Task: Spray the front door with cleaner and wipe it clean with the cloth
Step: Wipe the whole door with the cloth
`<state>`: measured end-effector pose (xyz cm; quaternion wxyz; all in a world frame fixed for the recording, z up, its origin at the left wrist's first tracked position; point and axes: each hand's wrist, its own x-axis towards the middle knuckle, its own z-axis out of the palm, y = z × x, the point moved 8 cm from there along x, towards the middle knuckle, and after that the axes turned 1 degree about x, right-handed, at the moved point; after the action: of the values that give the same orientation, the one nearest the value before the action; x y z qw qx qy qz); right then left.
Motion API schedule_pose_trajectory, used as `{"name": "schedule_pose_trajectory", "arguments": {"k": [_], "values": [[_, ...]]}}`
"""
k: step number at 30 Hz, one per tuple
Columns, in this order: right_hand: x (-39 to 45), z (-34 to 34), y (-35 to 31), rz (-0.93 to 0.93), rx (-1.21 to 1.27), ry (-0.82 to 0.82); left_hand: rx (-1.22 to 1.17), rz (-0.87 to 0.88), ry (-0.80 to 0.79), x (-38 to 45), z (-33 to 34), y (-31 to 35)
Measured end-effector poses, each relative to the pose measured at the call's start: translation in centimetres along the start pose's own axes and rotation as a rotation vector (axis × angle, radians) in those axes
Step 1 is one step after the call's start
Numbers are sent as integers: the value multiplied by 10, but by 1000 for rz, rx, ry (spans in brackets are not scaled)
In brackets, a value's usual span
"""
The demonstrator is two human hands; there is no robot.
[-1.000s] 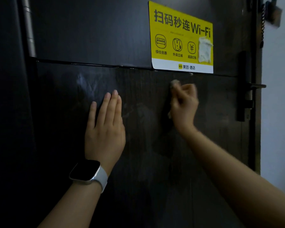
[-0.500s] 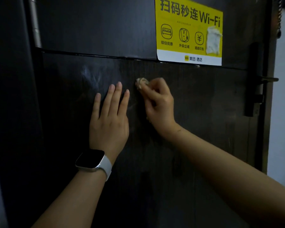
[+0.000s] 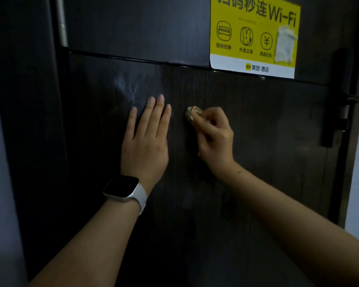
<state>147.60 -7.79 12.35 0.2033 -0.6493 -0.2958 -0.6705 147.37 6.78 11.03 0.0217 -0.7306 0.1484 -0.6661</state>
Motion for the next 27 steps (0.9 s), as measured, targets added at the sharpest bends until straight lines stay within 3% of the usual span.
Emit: {"name": "schedule_pose_trajectory", "arguments": {"k": [3, 7, 10, 11, 13, 16, 19, 20, 22, 25, 27], "values": [[-62, 13, -22, -172, 29, -155, 10, 13, -11, 1, 0, 0], [-183, 28, -40, -368, 160, -596, 27, 77, -43, -2, 0, 10], [-206, 16, -12, -425, 132, -713, -17, 148, -78, -23, 2, 38], [-193, 6, 1, -397, 142, -666, -32, 174, -91, -34, 4, 50], [-150, -20, 32, -242, 91, -421, -54, 192, -140, -59, 13, 68], [-99, -53, 75, 153, 15, -44, -17, 178, -198, -83, 29, 78], [-128, -40, 64, 286, 13, 103, 60, 206, -195, -91, 38, 81], [-149, -31, 50, 274, 42, 68, 75, 208, -190, -91, 39, 80], [-208, -6, 19, 203, 95, -175, 88, 204, -183, -92, 39, 80], [-299, 7, -27, -178, 141, -604, 101, 205, -190, -93, 39, 81], [-306, -4, -12, -157, 166, -714, 110, 207, -194, -93, 40, 81]]}}
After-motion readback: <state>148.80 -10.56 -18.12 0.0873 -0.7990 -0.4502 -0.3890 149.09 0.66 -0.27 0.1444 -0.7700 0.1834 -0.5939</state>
